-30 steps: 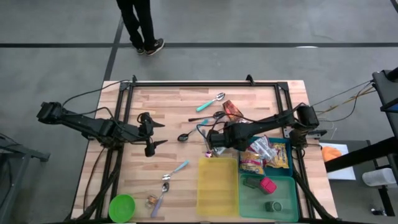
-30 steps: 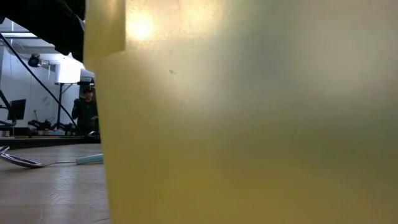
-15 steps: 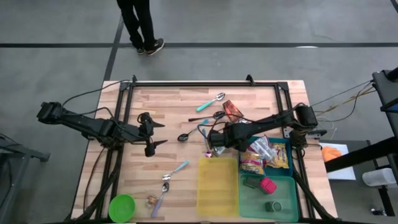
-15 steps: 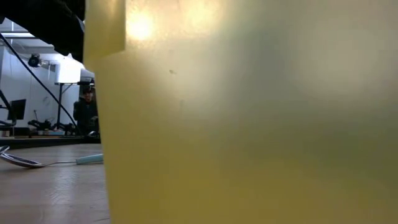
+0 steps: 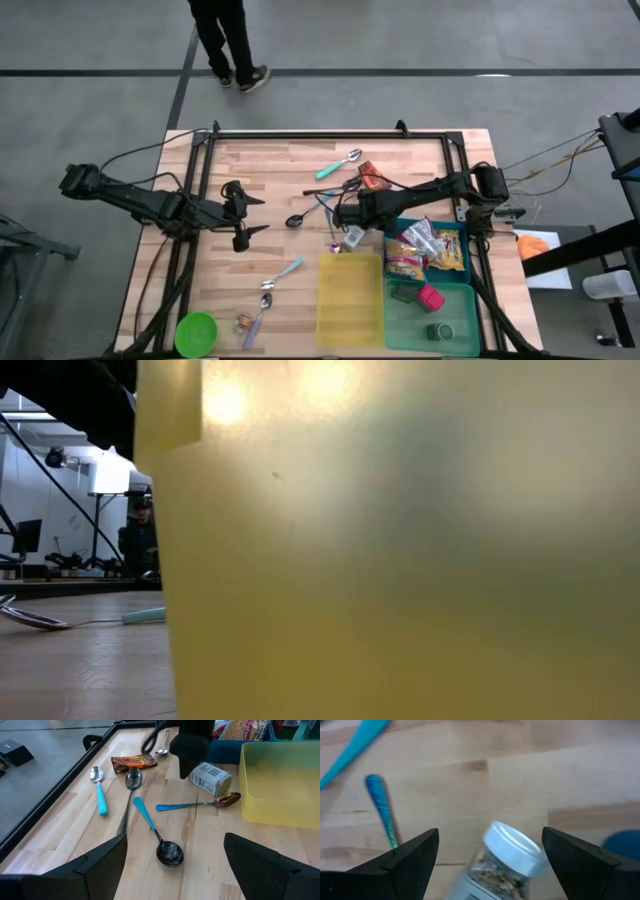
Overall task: Pick & Place Food Item
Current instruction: Put the white seasoning bottle into the green bin
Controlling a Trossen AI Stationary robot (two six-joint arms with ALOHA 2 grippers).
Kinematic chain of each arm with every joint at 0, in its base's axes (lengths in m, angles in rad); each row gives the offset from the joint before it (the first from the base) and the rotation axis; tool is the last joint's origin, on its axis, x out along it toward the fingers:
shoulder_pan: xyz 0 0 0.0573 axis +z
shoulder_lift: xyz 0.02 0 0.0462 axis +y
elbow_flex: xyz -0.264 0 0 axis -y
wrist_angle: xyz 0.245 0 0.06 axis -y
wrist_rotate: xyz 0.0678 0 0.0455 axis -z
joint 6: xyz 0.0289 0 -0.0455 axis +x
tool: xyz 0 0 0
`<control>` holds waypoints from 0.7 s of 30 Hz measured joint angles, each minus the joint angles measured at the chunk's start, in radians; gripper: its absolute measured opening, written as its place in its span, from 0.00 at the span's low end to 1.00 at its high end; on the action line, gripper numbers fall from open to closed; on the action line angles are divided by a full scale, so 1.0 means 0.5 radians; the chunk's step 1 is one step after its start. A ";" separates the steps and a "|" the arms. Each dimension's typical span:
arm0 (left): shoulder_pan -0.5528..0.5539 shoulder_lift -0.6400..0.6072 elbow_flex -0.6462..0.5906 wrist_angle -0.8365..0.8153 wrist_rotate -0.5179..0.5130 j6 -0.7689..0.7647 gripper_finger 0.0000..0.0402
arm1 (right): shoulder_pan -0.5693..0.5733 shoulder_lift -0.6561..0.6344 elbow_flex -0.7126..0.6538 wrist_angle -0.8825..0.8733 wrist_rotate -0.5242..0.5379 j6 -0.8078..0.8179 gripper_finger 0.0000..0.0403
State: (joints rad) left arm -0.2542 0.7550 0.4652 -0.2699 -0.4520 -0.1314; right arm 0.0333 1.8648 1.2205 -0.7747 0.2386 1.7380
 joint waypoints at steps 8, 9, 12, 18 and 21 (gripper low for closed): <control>0.001 0.000 0.000 0.000 0.000 0.000 0.84 | -0.009 -0.019 0.000 -0.047 -0.122 0.010 0.87; 0.000 0.000 0.000 0.000 0.000 0.000 0.84 | -0.005 -0.028 0.000 -0.074 -0.124 0.056 0.87; 0.000 0.000 0.000 -0.003 0.000 0.000 0.84 | 0.007 -0.050 0.000 -0.098 -0.123 0.213 0.87; 0.000 0.000 0.000 -0.044 0.000 0.000 0.83 | 0.058 -0.066 0.000 -0.110 -0.129 0.512 0.87; 0.000 0.000 -0.001 -0.047 0.000 0.000 0.83 | 0.114 -0.057 0.000 -0.100 -0.123 0.813 0.87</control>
State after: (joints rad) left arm -0.2542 0.7551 0.4648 -0.2935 -0.4520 -0.1314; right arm 0.0901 1.8364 1.2205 -0.8246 0.1773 2.1444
